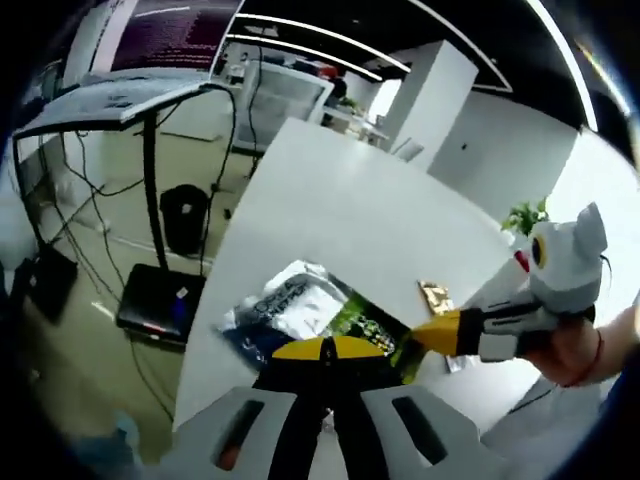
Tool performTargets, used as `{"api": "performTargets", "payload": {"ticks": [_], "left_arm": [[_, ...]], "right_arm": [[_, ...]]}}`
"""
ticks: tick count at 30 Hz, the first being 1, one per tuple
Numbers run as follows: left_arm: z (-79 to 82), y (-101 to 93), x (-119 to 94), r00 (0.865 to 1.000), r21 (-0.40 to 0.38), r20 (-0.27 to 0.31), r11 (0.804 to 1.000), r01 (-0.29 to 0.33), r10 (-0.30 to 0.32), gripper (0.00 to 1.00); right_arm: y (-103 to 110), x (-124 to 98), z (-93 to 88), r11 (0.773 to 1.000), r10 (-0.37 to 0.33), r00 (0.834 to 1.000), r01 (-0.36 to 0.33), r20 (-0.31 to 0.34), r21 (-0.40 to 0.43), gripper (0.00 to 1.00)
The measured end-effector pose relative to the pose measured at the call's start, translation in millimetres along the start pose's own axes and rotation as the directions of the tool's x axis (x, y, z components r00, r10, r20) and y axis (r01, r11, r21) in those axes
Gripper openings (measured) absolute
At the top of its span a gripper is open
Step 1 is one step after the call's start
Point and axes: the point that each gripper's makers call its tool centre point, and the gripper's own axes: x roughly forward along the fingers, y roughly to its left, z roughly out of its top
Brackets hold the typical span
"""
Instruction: Arrange the skincare products in the storage area until every visible bottle or jar stands upright without overlapping.
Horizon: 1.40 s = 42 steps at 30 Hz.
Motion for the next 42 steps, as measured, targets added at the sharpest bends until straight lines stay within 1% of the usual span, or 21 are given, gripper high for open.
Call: {"api": "performTargets", "payload": {"ticks": [2, 5, 7, 8, 10, 12, 14, 16, 17, 18, 19, 20, 21, 23, 26, 30, 32, 34, 38, 41, 42], "left_arm": [[-4.2, 6.4, -4.9, 0.999, -0.009, 0.019, 0.999, -0.034, 0.034, 0.02], [-18.6, 10.6, -4.1, 0.999, -0.040, -0.035, 0.999, -0.035, 0.034, 0.06], [-23.8, 13.5, -0.4, 0.997, -0.085, -0.069, 0.996, -0.027, 0.021, 0.12], [-23.4, 15.3, 1.2, 0.997, -0.095, -0.072, 0.995, -0.023, 0.016, 0.13], [-23.2, 14.1, 1.4, 0.997, -0.103, -0.070, 0.994, -0.019, 0.012, 0.17], [-23.5, 13.4, 3.5, 0.997, -0.098, -0.071, 0.995, -0.019, 0.012, 0.21], [-27.2, 16.8, 7.3, 0.994, -0.078, -0.101, 0.996, -0.038, 0.030, 0.24], [-30.9, 20.6, 10.0, 0.990, -0.084, -0.132, 0.994, -0.063, 0.052, 0.20], [-28.9, 19.0, 12.0, 0.991, -0.082, -0.123, 0.995, -0.053, 0.043, 0.17], [-28.6, 18.3, 13.9, 0.991, -0.081, -0.124, 0.995, -0.053, 0.043, 0.16], [-28.0, 17.4, 15.2, 0.991, -0.083, -0.125, 0.995, -0.050, 0.040, 0.14], [-28.3, 16.5, 17.7, 0.991, -0.085, -0.133, 0.995, -0.047, 0.036, 0.13], [-28.5, 15.9, 19.0, 0.990, -0.084, -0.137, 0.995, -0.045, 0.033, 0.12], [-32.4, 12.4, 21.5, 0.988, -0.089, -0.156, 0.995, -0.032, 0.018, 0.08], [-32.9, 12.3, 19.7, 0.990, -0.083, -0.143, 0.996, -0.018, 0.006, 0.07], [-34.8, 11.3, 19.6, 0.989, -0.123, -0.143, 0.992, 0.018, -0.035, 0.07], [-36.7, 8.0, 20.1, 0.986, -0.174, -0.147, 0.984, 0.048, -0.074, 0.06], [-38.3, 6.2, 20.0, 0.985, -0.190, -0.146, 0.979, 0.068, -0.096, 0.05], [-39.5, 6.4, 17.0, 0.987, -0.187, -0.122, 0.979, 0.081, -0.105, 0.03], [-36.2, 5.6, 13.3, 0.989, -0.157, -0.092, 0.983, 0.098, -0.113, 0.03], [-26.9, 2.8, 9.3, 0.989, -0.170, -0.037, 0.976, 0.136, -0.144, 0.02]], "right_arm": [[-0.2, -0.9, -2.2, 1.000, 0.005, 1.000, -0.005, -0.007, 0.002, 0.00], [6.9, -2.4, -11.8, 0.996, 0.066, 0.996, -0.069, -0.053, -0.061, 0.00], [0.7, -3.9, -0.3, 0.988, 0.028, 0.999, -0.022, 0.033, -0.152, 0.00], [-0.8, -4.9, 5.3, 0.985, 0.022, 0.998, -0.011, 0.063, -0.170, 0.00], [7.7, -3.9, 13.0, 0.986, 0.095, 0.993, -0.083, 0.074, -0.144, 0.07], [14.3, 0.9, 17.5, 0.985, 0.167, 0.985, -0.164, 0.045, -0.060, 0.16], [13.9, 9.4, 19.8, 0.980, 0.194, 0.981, -0.193, 0.014, -0.045, 0.21], [11.2, 17.0, 18.3, 0.982, 0.185, 0.983, -0.185, -0.008, -0.043, 0.20], [10.7, 20.3, 14.8, 0.982, 0.183, 0.983, -0.184, -0.030, -0.044, 0.20], [8.1, 24.3, 7.1, 0.983, 0.170, 0.982, -0.175, -0.080, -0.050, 0.21], [3.1, 24.4, 7.2, 0.990, 0.138, 0.987, -0.141, -0.078, -0.026, 0.15], [6.3, 26.4, 13.7, 0.985, 0.160, 0.986, -0.162, -0.041, -0.065, 0.09], [7.9, 22.7, 6.2, 0.983, 0.166, 0.983, -0.171, -0.082, -0.061, 0.05], [16.7, 26.0, 6.9, 0.977, 0.210, 0.975, -0.212, -0.075, -0.023, 0.02], [14.2, 26.1, 6.8, 0.978, 0.209, 0.976, -0.210, -0.064, -0.001, 0.02], [12.7, 23.7, 2.3, 0.964, 0.241, 0.968, -0.231, -0.068, 0.135, 0.00], [7.9, 22.6, 0.7, 0.958, 0.248, 0.966, -0.233, -0.074, 0.165, 0.00], [5.1, 19.3, -5.1, 0.950, 0.245, 0.964, -0.216, -0.107, 0.226, 0.00], [11.8, 8.7, 3.5, 0.938, 0.281, 0.959, -0.265, -0.044, 0.223, 0.00], [21.9, -4.2, 16.3, 0.942, 0.298, 0.955, -0.296, 0.015, 0.155, 0.00], [23.4, -8.2, 20.8, 0.944, 0.299, 0.953, -0.302, 0.037, 0.136, 0.00]]}}
